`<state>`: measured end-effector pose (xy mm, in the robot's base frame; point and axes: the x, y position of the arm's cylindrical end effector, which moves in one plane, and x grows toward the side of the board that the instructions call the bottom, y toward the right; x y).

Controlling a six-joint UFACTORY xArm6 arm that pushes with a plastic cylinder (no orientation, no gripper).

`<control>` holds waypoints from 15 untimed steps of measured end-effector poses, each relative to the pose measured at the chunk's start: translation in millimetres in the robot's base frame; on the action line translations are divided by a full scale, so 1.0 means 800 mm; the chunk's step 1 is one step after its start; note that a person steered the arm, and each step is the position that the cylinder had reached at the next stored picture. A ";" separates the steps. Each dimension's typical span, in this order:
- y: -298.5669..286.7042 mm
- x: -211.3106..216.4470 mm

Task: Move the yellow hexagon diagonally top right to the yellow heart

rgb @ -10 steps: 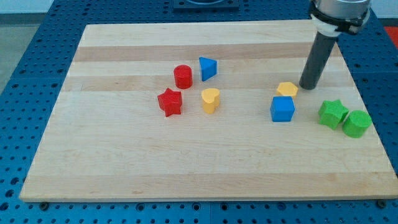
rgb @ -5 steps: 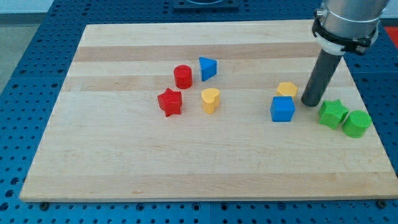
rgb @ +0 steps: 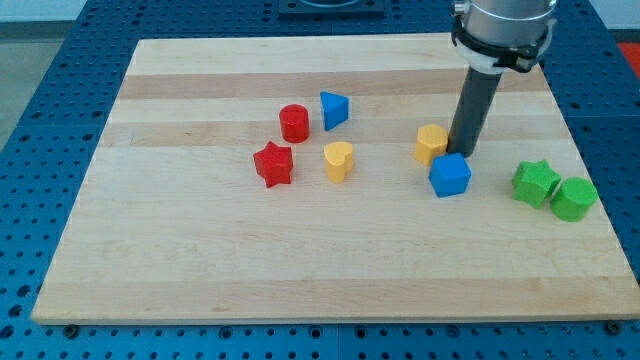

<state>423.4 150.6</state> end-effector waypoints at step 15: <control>-0.061 -0.007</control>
<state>418.1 101.9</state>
